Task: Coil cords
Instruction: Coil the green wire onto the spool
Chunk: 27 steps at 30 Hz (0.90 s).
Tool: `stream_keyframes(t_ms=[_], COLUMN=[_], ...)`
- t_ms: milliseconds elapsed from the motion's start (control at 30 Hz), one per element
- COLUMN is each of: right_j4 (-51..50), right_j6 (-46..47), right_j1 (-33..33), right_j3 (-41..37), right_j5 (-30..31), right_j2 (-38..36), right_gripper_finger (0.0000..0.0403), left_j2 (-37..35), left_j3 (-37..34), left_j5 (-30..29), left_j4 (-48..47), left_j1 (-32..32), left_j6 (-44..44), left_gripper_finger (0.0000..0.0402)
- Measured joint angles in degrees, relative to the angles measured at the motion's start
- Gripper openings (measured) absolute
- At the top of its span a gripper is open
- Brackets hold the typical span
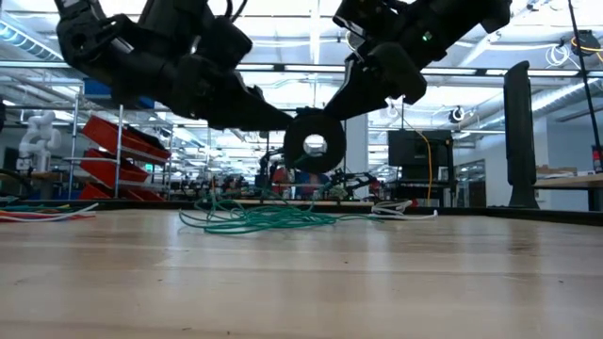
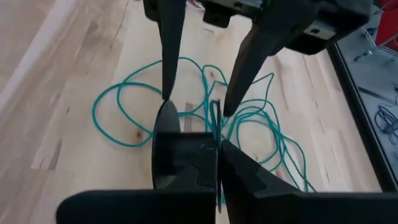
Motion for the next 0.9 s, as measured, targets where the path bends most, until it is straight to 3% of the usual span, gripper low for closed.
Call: stream_keyframes(t_ms=[433,567,767,900], right_j4=[0.59,0.33,-0.61,-1.52], right_j6=[-1.44,-1.5,-1.28,-0.8], right_j1=[1.94,1.94,1.94,1.94], right_j3=[0.09,0.07,0.07,0.07], right_j5=[0.05,0.27,1.06,0.94], right_j2=[-0.15,-0.89,-2.5,-3.28], right_gripper_finger=[0.0,0.0,0.0,0.0], left_j2=[1.68,1.68,1.65,1.62], left_j3=[2.12,2.12,2.1,2.12], left_j5=[-1.9,-1.83,-1.65,-1.63], left_j4=[0.49,0.16,0.26,1.1], left_j1=[0.11,0.09,-0.49,-0.7], left_j6=[0.32,1.58,4.86,5.18], left_gripper_finger=[0.0185,0.0141,0.002,0.0013])
